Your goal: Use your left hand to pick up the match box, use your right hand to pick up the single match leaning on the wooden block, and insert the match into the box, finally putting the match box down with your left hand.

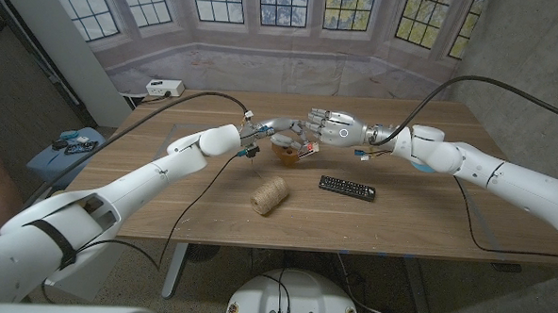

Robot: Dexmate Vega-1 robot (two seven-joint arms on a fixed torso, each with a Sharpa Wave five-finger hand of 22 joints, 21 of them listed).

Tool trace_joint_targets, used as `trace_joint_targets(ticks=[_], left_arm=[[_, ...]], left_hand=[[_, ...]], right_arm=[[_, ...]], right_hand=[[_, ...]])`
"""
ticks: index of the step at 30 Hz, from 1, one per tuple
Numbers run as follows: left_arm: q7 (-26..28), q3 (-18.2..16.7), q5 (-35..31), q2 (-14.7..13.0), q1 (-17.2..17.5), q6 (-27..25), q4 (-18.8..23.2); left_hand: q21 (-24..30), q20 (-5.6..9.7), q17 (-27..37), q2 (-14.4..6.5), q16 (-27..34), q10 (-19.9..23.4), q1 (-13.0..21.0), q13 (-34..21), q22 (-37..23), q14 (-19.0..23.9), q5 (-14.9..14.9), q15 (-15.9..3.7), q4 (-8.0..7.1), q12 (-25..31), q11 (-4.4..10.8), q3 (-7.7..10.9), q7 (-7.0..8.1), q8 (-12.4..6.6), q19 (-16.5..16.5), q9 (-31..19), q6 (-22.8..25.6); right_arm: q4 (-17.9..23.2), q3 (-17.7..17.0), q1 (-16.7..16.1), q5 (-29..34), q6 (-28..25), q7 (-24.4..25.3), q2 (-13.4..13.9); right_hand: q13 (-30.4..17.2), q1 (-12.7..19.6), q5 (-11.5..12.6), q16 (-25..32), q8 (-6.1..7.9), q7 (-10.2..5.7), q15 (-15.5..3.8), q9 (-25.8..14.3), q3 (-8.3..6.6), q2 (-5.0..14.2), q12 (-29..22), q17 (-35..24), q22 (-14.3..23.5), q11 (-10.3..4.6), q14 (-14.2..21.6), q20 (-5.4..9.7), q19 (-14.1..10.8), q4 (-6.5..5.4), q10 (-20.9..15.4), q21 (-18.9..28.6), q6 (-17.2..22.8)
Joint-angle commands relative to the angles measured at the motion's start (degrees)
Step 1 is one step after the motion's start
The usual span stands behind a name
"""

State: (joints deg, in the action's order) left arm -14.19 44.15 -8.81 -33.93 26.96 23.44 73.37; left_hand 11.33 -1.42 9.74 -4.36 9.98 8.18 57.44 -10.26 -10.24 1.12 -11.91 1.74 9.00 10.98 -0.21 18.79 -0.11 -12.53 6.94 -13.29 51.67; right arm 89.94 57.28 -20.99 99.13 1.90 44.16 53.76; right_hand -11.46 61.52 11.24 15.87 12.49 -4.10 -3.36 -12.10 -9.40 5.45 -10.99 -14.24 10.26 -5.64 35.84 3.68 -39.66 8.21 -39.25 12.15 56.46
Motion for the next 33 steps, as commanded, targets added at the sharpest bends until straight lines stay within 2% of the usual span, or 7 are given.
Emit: trace_joint_targets(ticks=[1, 33], left_arm=[[-0.3, -0.6, -0.3, -1.0, 0.5, -1.1, 1.8], [-4.0, -2.6, 0.6, -5.6, 1.9, -5.5, 8.4]], left_hand=[[0.2, -0.02, 0.1, -0.2, 0.2, -0.1, -0.2, -0.1, -0.2, -0.3, 0.1, 0.1, -0.11, 0.1, 0.16, -0.23, 0.12, -0.08, -0.2, -0.2, -0.3], [0.2, -0.04, 0.1, -0.2, 0.2, -0.3, -0.4, -0.1, -0.2, -0.5, 0.1, 0.24, -0.15, 0.2, 0.02, -0.28, 0.13, -0.09, -0.3, -0.2, -0.4]], right_arm=[[0.0, -1.8, -1.4, -4.3, 0.2, -1.6, -0.7], [-3.0, -4.3, -3.3, -12.3, -3.6, -2.9, -3.6]], right_hand=[[-0.2, -0.6, 0.3, 0.0, -0.15, 0.12, -8.18, -0.3, 0.27, 0.08, 0.0, -0.1, 0.1, -0.11, -0.3, 3.61, 0.3, -0.22, 0.2, 0.2, -0.3], [-0.2, -0.8, 0.4, 0.0, 0.04, 0.34, -7.88, -0.3, 0.26, 0.28, -0.2, -0.1, 0.1, -0.1, 0.3, 3.41, -0.2, -0.25, 0.0, 0.4, -0.2]])
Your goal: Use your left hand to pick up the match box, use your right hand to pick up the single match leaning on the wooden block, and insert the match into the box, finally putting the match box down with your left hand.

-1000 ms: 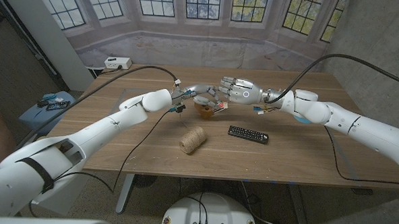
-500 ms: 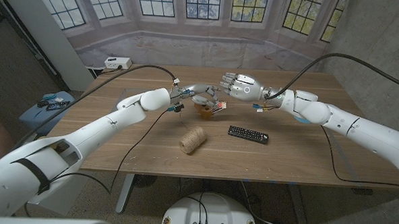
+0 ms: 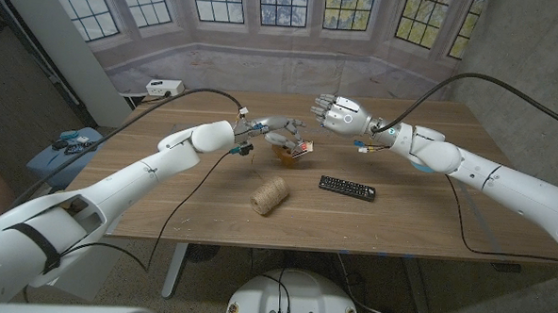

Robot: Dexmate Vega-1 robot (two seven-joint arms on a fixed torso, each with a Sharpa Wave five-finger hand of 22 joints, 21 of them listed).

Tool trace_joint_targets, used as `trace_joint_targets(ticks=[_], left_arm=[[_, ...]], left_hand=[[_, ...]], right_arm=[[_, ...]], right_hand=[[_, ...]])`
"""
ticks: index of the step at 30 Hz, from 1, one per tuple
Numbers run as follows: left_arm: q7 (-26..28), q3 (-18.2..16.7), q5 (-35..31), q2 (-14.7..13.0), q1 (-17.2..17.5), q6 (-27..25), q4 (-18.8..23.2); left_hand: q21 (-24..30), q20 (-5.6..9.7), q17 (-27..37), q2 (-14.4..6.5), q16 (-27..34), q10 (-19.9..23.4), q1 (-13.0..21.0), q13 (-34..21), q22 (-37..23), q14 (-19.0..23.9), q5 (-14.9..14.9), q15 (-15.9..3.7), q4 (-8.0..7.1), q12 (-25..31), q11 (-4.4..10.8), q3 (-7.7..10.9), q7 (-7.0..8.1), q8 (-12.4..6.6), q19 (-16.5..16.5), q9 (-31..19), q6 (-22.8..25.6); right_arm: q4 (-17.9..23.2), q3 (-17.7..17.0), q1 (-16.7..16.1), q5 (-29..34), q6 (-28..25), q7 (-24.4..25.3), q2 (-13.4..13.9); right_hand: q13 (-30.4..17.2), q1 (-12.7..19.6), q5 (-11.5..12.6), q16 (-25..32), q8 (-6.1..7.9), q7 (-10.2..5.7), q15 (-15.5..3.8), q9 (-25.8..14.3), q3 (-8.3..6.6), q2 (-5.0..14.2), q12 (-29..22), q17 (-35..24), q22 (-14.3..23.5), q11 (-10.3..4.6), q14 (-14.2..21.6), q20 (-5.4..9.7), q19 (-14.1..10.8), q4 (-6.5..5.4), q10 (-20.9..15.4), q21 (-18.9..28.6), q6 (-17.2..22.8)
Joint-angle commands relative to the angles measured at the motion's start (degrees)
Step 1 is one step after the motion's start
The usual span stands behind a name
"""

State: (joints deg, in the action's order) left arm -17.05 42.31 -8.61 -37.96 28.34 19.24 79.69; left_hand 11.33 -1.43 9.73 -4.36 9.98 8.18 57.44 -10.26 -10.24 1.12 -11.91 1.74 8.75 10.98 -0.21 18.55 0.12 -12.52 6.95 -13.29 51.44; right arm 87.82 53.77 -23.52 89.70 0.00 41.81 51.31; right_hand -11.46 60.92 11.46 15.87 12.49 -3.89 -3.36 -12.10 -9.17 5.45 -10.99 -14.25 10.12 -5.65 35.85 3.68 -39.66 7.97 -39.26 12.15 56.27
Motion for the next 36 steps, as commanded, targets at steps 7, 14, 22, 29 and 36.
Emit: trace_joint_targets(ticks=[7, 14, 22, 29, 36], left_arm=[[-2.0, -1.2, 0.7, -2.6, 0.7, -1.8, 2.8], [-2.2, -1.9, 0.8, -3.7, 1.1, -2.3, 3.9], [-2.8, -2.4, 0.8, -4.6, 1.3, -2.7, 4.8], [-3.1, -2.9, 0.7, -5.6, 1.7, -3.1, 5.8], [-3.0, -3.4, 0.6, -6.4, 2.2, -3.4, 6.9]], left_hand=[[0.2, -0.02, 0.1, -0.2, 0.2, -0.3, -0.4, -0.1, -0.2, -0.5, 0.1, 0.31, 0.09, 0.2, -0.02, -0.04, -0.16, -0.07, -0.3, -0.1, -0.2], [0.2, -0.03, 0.1, -0.2, 0.2, -0.4, -0.4, -0.1, -0.2, -0.6, 0.1, 0.34, 0.07, 0.1, -0.06, -0.04, -0.14, -0.04, -0.5, -0.1, -0.3], [0.2, -0.07, 0.1, -0.3, 0.2, -0.4, -0.4, -0.1, -0.2, -0.6, 0.1, 0.35, 0.07, 0.2, -0.09, -0.04, -0.2, -0.03, -0.5, -0.1, -0.4], [0.2, -0.03, 0.1, -0.3, 0.2, -0.4, -0.5, -0.1, -0.2, -0.6, 0.1, 0.27, 0.07, 0.2, -0.12, -0.04, -0.12, -0.05, -0.5, -0.1, -0.3], [0.2, -0.08, 0.1, -0.3, 0.2, -0.5, -0.5, -0.1, -0.2, -0.6, 0.1, 0.27, 0.07, 0.2, -0.16, -0.04, -0.15, -0.05, -0.5, -0.1, -0.4]], right_arm=[[-0.7, -1.7, -1.6, -5.2, -3.5, -0.8, -1.9], [-0.2, -2.7, -2.7, -7.6, -5.3, -1.0, -2.6], [0.4, -3.5, -3.6, -9.6, -6.5, -1.4, -3.1], [1.3, -4.4, -4.6, -11.5, -7.4, -1.9, -3.5], [2.2, -5.3, -5.5, -13.4, -8.0, -2.0, -3.8]], right_hand=[[-0.2, -0.4, 0.2, 0.1, 0.06, 0.06, -7.97, -0.3, 0.05, 0.38, -0.2, -0.1, 0.2, -0.09, 0.5, 3.39, -0.3, -0.12, -0.1, 0.4, 0.0], [-0.1, -0.6, 0.2, 0.1, 0.08, 0.27, -7.88, -0.3, 0.11, 0.44, -0.2, -0.2, 0.2, -0.08, 0.4, 3.4, -0.3, -0.19, -0.1, 0.4, 0.0], [-0.1, -0.8, 0.2, 0.1, -0.08, 0.29, -7.87, -0.3, 0.21, 0.41, -0.2, -0.2, 0.2, -0.04, 0.4, 3.41, -0.4, -0.25, 0.0, 0.4, -0.5], [-0.1, -0.9, 0.2, 0.2, -0.03, 0.31, -8.05, -0.3, 0.29, 0.43, -0.3, -0.4, 0.2, 0.01, 0.4, 3.39, -0.5, -0.27, -0.1, 0.5, -0.4], [-0.1, -1.0, 0.1, 0.3, 0.0, 0.31, -8.1, -0.3, 0.37, 0.38, -0.4, -0.4, 0.2, 0.01, 0.7, 3.5, -0.6, -0.3, -0.4, 0.5, -0.4]])
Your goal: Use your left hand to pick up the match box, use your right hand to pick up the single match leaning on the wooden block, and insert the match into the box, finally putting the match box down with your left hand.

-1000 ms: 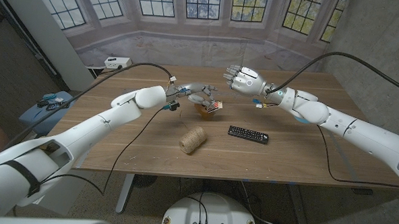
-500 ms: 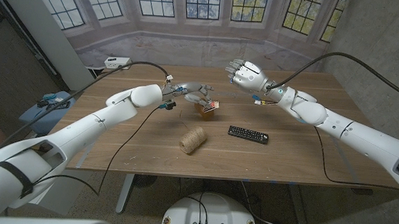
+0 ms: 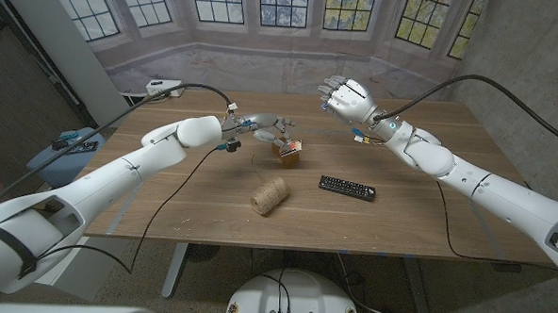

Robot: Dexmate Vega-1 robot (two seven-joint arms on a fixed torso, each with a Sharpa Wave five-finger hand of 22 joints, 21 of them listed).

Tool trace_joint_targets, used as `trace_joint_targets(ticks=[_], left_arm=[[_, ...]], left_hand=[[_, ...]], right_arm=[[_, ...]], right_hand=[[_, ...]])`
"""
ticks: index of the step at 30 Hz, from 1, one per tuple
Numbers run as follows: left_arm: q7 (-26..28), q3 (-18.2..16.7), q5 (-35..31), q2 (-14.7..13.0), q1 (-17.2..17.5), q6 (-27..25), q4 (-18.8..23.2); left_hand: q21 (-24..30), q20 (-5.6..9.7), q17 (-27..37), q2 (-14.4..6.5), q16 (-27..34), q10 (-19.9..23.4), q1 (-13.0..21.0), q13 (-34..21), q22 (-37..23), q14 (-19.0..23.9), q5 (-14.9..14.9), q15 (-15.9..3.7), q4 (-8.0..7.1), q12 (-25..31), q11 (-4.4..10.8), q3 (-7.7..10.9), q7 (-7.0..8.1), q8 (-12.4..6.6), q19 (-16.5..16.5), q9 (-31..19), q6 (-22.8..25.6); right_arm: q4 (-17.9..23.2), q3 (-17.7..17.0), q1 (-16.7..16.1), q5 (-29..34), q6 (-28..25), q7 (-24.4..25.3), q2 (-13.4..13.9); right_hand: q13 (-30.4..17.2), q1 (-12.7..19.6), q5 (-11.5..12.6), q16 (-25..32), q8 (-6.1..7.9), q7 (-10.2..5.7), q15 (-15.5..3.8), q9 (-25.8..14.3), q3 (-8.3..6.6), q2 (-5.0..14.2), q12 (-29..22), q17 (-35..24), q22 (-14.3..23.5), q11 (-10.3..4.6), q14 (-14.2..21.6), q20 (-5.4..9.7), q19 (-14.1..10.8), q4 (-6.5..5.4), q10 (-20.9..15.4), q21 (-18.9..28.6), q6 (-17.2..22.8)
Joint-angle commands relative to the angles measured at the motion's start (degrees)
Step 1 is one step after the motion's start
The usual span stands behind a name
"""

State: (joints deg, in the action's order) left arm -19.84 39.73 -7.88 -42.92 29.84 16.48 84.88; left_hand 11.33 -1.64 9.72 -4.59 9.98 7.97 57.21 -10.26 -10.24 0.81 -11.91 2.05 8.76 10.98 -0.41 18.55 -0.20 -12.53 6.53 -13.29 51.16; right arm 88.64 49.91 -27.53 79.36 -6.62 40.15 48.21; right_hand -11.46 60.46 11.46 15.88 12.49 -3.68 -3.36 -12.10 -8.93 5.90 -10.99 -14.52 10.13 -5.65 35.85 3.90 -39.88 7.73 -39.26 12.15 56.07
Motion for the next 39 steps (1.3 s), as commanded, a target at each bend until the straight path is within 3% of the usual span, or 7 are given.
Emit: trace_joint_targets(ticks=[1, 20, 39], left_arm=[[-0.1, -1.0, -0.1, -1.5, 0.9, -0.6, 1.9], [-0.1, -3.0, 0.4, -4.9, 4.0, -2.6, 6.4], [1.5, -6.2, 0.7, -9.3, 9.0, -7.0, 13.0]], left_hand=[[0.2, 0.13, 0.1, -0.1, 0.2, -0.3, -0.2, -0.1, -0.2, -0.3, 0.1, -0.04, 0.07, 0.2, 0.06, -0.04, 0.24, -0.02, -0.1, -0.1, -0.2], [0.2, 0.11, 0.1, -0.1, 0.2, -0.4, -0.2, -0.1, -0.2, -0.4, 0.2, -0.02, 0.09, 0.2, 0.09, -0.04, 0.16, -0.06, -0.2, -0.1, -0.1], [0.3, 0.08, 0.1, -0.1, 0.3, -0.4, -0.3, -0.1, -0.2, -0.4, 0.2, 0.05, 0.08, 0.2, 0.11, -0.05, 0.25, -0.07, -0.2, -0.1, -0.2]], right_arm=[[1.4, -1.6, -1.7, -3.4, -1.5, -0.3, -0.9], [4.0, -5.2, -5.8, -14.1, -2.3, -1.8, -3.8], [4.2, -7.7, -7.3, -22.6, -1.9, -1.9, -7.2]], right_hand=[[-0.1, -0.6, 0.1, 0.3, 0.02, 0.14, -8.14, -0.3, 0.12, -0.09, -0.4, -0.1, 0.2, 0.01, 0.7, 3.32, -0.5, -0.04, -0.5, 0.5, -0.2], [-0.1, -0.9, 0.1, 0.2, -0.02, 0.01, -8.43, -0.2, 0.2, -0.08, -0.3, -0.1, 0.2, -0.14, 0.6, 3.59, -0.5, -0.04, -0.3, 0.5, -0.4], [-0.2, -1.0, 0.0, 0.5, -0.13, 0.48, -8.26, -0.2, 0.42, -0.02, -0.3, -0.5, 0.2, 0.08, 0.4, 3.6, -0.4, 0.05, -0.2, 0.4, -0.9]])
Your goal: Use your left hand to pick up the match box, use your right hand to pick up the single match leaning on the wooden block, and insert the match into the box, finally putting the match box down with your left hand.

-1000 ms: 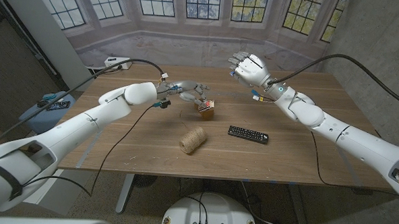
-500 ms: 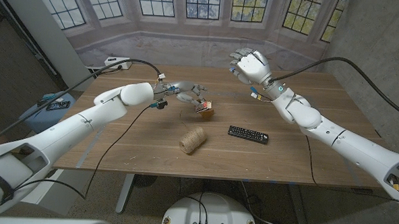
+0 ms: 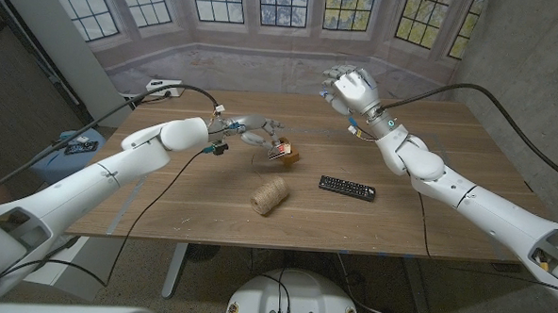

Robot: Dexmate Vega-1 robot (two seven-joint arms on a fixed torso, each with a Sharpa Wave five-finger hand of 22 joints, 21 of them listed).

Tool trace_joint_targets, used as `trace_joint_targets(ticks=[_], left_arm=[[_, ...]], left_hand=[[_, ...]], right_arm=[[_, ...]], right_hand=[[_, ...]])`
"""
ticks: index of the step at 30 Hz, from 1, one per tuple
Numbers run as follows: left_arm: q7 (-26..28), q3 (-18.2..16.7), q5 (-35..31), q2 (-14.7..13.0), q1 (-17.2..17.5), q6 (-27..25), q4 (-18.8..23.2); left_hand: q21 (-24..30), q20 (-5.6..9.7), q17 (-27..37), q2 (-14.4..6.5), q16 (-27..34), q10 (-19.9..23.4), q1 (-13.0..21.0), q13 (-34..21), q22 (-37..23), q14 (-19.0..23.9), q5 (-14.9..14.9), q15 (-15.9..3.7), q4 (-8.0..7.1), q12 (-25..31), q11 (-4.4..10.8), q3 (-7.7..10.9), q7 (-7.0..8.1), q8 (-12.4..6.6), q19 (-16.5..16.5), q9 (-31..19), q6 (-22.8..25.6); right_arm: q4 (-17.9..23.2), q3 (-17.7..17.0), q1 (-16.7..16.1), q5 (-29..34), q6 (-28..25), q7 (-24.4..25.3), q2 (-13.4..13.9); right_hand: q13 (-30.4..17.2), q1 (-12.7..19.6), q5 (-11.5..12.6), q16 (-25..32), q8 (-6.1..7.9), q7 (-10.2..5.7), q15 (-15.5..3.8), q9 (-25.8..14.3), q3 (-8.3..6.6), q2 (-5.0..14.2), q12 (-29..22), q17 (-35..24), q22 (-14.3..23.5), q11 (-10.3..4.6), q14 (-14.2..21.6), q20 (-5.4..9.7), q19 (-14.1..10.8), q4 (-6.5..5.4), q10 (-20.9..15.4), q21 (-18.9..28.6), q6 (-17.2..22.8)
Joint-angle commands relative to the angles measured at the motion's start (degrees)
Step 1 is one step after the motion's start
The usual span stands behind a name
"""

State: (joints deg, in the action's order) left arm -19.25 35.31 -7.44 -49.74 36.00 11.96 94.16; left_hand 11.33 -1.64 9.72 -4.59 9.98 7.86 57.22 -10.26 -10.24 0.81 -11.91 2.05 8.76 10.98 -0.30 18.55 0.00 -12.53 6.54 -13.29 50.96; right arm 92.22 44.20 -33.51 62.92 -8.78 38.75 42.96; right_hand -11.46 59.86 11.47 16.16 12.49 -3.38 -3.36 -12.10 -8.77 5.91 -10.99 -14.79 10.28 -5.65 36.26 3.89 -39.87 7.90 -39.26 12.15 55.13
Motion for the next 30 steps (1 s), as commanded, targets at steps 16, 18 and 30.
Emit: trace_joint_targets(ticks=[16, 18, 30], left_arm=[[1.8, -3.6, 0.3, -5.1, 5.6, -4.8, 6.8], [2.0, -3.9, 0.4, -5.7, 6.1, -5.2, 7.2], [3.2, -5.9, 0.6, -8.4, 8.6, -6.4, 9.0]], left_hand=[[0.3, 0.1, 0.1, -0.1, 0.3, -0.3, -0.3, -0.1, -0.2, -0.4, 0.2, -0.01, 0.09, 0.2, 0.01, -0.04, 0.05, -0.13, -0.2, -0.1, 0.1], [0.3, 0.12, 0.1, -0.1, 0.3, -0.3, -0.3, -0.1, -0.2, -0.4, 0.2, 0.0, 0.09, 0.2, -0.02, -0.04, 0.04, -0.12, -0.2, -0.1, 0.1], [0.3, 0.08, 0.1, -0.1, 0.3, -0.3, -0.4, -0.1, -0.2, -0.3, 0.2, -0.02, 0.09, 0.2, 0.03, -0.04, -0.01, -0.15, -0.2, -0.1, 0.1]], right_arm=[[0.3, -3.4, -2.1, -10.4, 0.4, 1.5, -3.4], [0.4, -3.7, -2.5, -11.3, 0.5, 1.6, -3.4], [2.2, -6.1, -4.3, -16.5, -1.1, -0.4, -3.9]], right_hand=[[-0.2, -0.6, -0.1, 0.5, -0.32, 0.58, -7.72, -0.1, 0.49, -0.05, -0.3, -0.5, 0.1, 0.27, -0.2, 3.42, -0.1, -0.12, -0.3, 0.3, -0.6], [-0.2, -0.7, -0.1, 0.5, -0.3, 0.57, -7.72, -0.1, 0.5, 0.0, -0.3, -0.5, 0.1, 0.32, -0.2, 3.42, -0.1, -0.13, -0.3, 0.3, -0.5], [-0.2, -1.1, -0.3, 0.4, -0.46, 0.99, -7.35, 0.0, 0.77, -0.22, -0.3, -0.5, 0.1, 0.38, -0.6, 3.4, 0.0, -0.22, -0.2, 0.3, -0.9]])
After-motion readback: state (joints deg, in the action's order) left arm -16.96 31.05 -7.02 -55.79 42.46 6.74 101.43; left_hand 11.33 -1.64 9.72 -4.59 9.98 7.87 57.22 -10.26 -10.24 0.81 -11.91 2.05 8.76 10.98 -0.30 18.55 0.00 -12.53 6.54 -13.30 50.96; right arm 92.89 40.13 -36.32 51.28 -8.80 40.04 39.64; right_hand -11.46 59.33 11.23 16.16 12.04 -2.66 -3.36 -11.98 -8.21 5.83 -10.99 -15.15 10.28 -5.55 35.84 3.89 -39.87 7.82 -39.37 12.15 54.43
